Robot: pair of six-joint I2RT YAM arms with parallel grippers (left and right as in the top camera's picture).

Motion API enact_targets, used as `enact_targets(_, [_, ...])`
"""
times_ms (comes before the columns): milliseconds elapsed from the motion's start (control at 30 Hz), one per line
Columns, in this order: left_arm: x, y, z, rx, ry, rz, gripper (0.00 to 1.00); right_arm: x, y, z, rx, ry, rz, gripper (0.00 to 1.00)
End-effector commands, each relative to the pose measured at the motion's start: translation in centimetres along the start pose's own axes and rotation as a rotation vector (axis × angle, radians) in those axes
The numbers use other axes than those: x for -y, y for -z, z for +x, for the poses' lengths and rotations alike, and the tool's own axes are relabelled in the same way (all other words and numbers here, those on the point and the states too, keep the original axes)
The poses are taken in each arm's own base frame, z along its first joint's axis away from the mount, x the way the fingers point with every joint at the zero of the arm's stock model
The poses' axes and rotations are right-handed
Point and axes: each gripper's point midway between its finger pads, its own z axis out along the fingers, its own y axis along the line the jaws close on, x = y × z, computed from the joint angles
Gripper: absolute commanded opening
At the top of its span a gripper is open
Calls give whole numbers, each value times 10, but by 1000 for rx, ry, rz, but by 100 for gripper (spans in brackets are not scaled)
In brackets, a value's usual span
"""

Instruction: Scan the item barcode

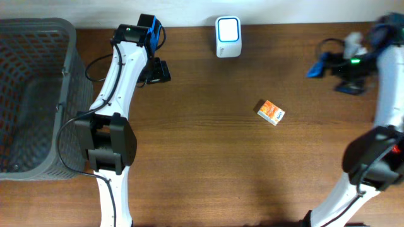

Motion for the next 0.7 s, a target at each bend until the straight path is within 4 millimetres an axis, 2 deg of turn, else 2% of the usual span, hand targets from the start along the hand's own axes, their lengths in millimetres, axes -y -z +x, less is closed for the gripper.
enact_targets(0, [-2, -1, 0, -5, 17, 1, 99, -42, -54, 25, -131, 283, -4, 100])
enact_targets(67, [-2, -1, 0, -5, 17, 1, 99, -60, -79, 41, -188, 348, 49, 97])
enact_targets(100, [-2, -1, 0, -5, 17, 1, 99, -64, -90, 48, -205, 343, 126, 97])
enact_targets(167, [-2, -1, 0, -5, 17, 1, 99, -61, -98, 53, -198, 268, 299, 97])
enact_targets(200, [-2, -1, 0, -5, 17, 1, 99, -62, -99, 55, -149, 87, 400, 98])
enact_targets(233, [-2, -1, 0, -5, 17, 1, 99, -68, -101, 58, -126, -25, 411, 99])
enact_targets(333, [-2, -1, 0, -5, 17, 1, 99, -93, -110, 64, -43, -549, 362, 98])
enact_targets(367, [-2, -1, 0, -5, 17, 1, 99, -103, -114, 59, -33, -637, 304, 99])
enact_targets(400, [-2, -1, 0, -5, 17, 1, 99, -121, -120, 44, -6, -697, 200, 98])
enact_targets(433, [-2, -1, 0, -5, 17, 1, 99, -127, -122, 32, 31, -675, 158, 98])
enact_targets(500, [-2, -1, 0, -5, 17, 1, 99, -119, -119, 30, 37, -696, 172, 100])
enact_targets(567, [-2, -1, 0, -5, 17, 1, 99, -100, -114, 47, 37, -922, 280, 99])
enact_targets(633, [-2, -1, 0, -5, 17, 1, 99, -79, -103, 77, 78, -1202, 466, 99])
enact_targets(667, [-2, -1, 0, -5, 17, 1, 99, -75, -101, 80, 138, -1249, 518, 99])
